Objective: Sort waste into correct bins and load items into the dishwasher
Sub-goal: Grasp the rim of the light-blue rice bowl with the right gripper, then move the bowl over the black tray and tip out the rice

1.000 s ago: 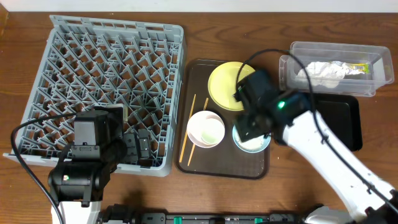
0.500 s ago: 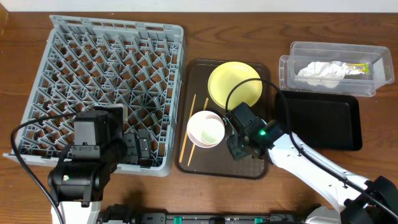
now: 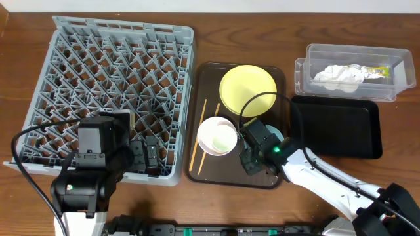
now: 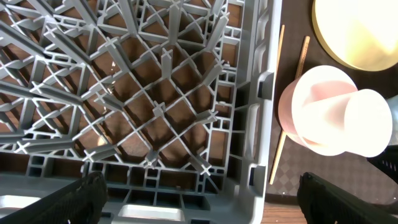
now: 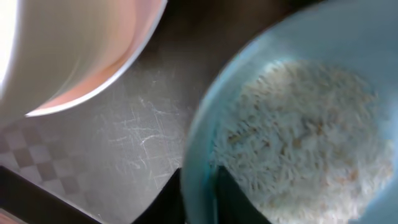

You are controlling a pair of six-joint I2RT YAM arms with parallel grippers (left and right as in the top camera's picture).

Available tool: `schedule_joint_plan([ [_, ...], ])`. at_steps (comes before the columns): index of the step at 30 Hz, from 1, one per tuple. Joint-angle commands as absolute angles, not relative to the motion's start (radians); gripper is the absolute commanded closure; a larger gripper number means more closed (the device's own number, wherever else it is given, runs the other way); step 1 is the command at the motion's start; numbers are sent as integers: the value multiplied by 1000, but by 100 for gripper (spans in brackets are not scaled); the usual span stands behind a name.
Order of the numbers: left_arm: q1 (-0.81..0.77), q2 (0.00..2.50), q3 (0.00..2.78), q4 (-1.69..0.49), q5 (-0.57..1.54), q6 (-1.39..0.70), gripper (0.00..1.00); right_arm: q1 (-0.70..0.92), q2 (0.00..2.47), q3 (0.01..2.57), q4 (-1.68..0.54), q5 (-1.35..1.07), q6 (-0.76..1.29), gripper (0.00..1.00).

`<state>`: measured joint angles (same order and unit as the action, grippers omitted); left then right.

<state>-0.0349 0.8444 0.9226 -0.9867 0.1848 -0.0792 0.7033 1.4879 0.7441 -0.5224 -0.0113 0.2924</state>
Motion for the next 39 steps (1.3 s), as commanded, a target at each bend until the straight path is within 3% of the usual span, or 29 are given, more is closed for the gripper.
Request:
schedule_joint_plan([
  [1, -37, 842, 940, -987, 191, -88, 2, 717, 1495, 736, -520, -16, 300, 91],
  [9, -37, 842, 940, -987, 191, -88, 2, 717, 1482, 757, -530, -57, 344, 99],
  [23, -37, 842, 940, -987, 191, -88, 2, 614, 1341, 1005, -764, -61, 344, 99],
  [30, -37, 842, 940, -987, 191, -88, 2, 431, 1277, 1039, -760, -131, 328, 99],
  [39, -37, 842, 940, -987, 191, -88, 2, 53, 1319, 1038, -749, -649, 174, 99],
])
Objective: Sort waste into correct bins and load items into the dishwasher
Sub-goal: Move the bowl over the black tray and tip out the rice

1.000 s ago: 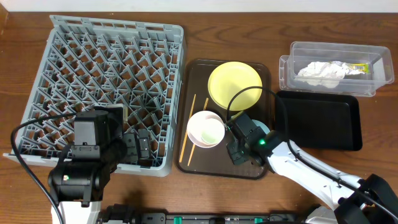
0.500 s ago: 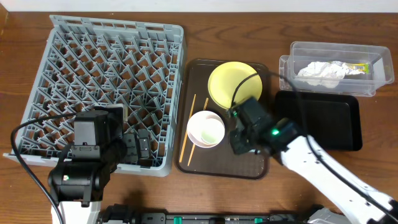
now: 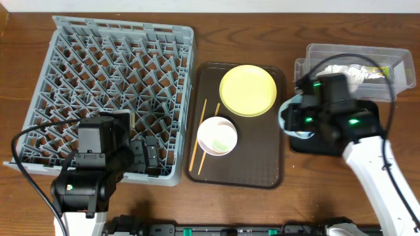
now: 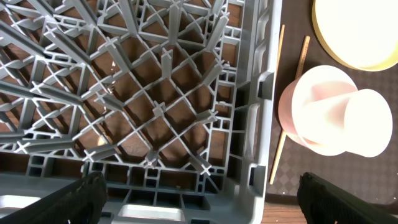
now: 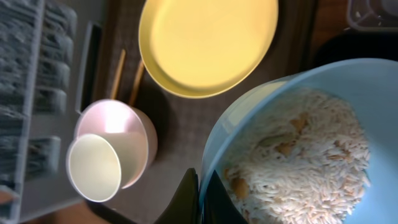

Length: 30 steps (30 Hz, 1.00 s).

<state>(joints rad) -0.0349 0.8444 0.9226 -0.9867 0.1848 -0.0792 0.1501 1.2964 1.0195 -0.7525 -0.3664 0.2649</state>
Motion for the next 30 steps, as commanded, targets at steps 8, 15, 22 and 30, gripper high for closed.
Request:
schedule_joint_plan([
  [8, -37, 842, 940, -987, 191, -88, 2, -116, 1438, 1033, -752, -944, 132, 99],
  [15, -37, 842, 940, -988, 191, -88, 2, -215, 1562, 1033, -747, -1029, 94, 99],
  [22, -37, 842, 940, -988, 191, -88, 2, -304, 1673, 1033, -733, -1193, 87, 99],
  [30, -37, 842, 940, -988, 191, -88, 2, -388, 1770, 1033, -722, -1301, 87, 99],
])
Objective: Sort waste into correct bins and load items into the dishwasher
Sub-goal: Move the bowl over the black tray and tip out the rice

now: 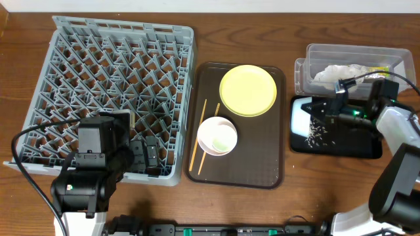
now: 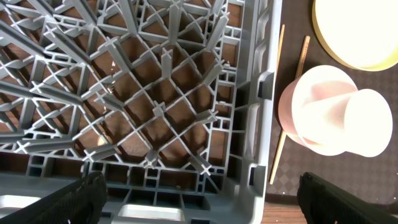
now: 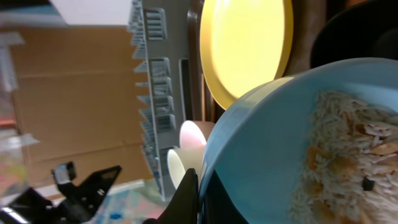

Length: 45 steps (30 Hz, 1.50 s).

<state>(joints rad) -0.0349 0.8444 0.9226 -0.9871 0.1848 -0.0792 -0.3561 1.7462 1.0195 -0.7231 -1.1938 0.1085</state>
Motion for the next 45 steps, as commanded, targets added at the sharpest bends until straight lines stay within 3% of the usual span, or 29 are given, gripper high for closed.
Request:
schedule_joint_plan([
  [1, -37, 842, 940, -988, 191, -88, 2, -397, 1778, 1033, -722, -1313, 87, 99],
  [24, -37, 842, 940, -991, 191, -88, 2, -702, 1793, 1033, -722, -1532, 82, 99],
  [35, -37, 842, 940, -991, 191, -88, 2, -821, 1794, 1033, -722, -1559, 241, 99],
  [45, -37, 842, 940, -991, 191, -88, 2, -834, 1794, 1033, -722, -1559, 363, 99],
])
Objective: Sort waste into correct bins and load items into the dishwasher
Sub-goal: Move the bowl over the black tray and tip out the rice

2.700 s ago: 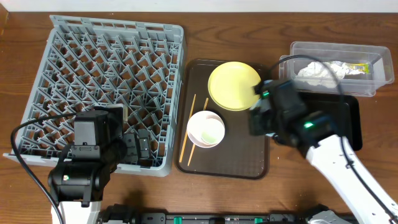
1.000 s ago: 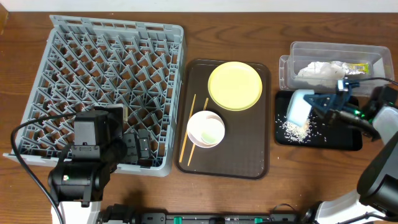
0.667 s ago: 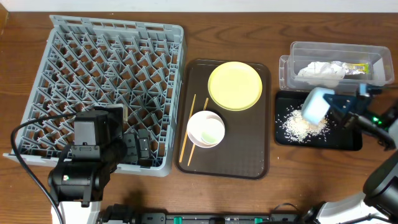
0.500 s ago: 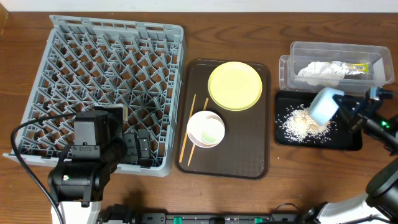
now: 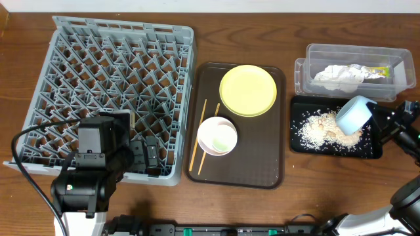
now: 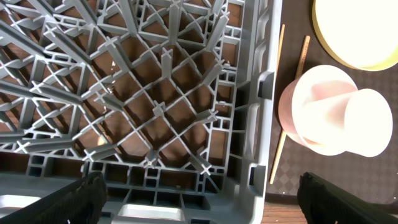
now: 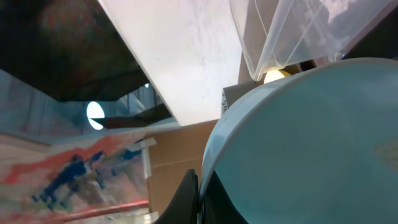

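Note:
My right gripper (image 7: 200, 190) is shut on the rim of a light blue bowl (image 5: 354, 113), which is tipped upside down over the black bin (image 5: 371, 149). A heap of rice (image 5: 321, 128) lies in that bin. In the right wrist view the blue bowl (image 7: 311, 143) looks empty. My left gripper (image 6: 199, 196) is open over the near edge of the grey dishwasher rack (image 5: 111, 85). On the brown tray (image 5: 272, 176) lie a yellow plate (image 5: 247, 90), a pink bowl with a cup in it (image 5: 217, 136) and two chopsticks (image 5: 197, 145).
A clear plastic bin (image 5: 351, 69) holding crumpled paper and a wrapper stands behind the black bin. The left arm's base (image 5: 82, 190) stands at the near left.
The blue bowl was on its side over the black bin with rice starting to fall. Now it is turned further over, empty, and a pile of rice lies in the bin.
My right gripper first held the rice-filled blue bowl on the tray by the pink bowl. Then it held the bowl beside the black bin, then tilted over it with rice falling. Now the rice lies in the bin. The left arm stayed still.

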You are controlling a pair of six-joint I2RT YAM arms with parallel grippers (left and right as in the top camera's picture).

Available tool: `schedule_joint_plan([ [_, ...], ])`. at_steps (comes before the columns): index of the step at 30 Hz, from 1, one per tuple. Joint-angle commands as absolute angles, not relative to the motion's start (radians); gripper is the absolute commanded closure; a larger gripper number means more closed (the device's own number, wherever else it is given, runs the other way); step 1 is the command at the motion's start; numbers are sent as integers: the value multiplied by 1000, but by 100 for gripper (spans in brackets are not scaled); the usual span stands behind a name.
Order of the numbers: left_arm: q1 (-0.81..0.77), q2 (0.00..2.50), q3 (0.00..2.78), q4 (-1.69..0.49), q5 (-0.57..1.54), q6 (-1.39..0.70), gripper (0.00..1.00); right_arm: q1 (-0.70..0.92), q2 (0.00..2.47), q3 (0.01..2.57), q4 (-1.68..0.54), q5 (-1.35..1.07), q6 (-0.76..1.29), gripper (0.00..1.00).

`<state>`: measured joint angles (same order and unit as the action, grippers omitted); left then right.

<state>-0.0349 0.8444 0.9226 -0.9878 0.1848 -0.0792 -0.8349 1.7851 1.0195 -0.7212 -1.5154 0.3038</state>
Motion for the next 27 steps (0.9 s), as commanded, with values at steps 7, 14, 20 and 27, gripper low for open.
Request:
schedule_joint_plan([
  [7, -37, 842, 940, -991, 191, -88, 2, -826, 1794, 1033, -722, -1559, 362, 99],
  [14, -37, 842, 940, -990, 191, -88, 2, -764, 1794, 1033, -723, -1560, 297, 99],
  [20, -37, 842, 940, -990, 191, -88, 2, -583, 1773, 1035, -719, -1547, 117, 99],
  [27, -37, 842, 940, -990, 191, -88, 2, -337, 1697, 1086, -590, -1372, 147, 99],
])
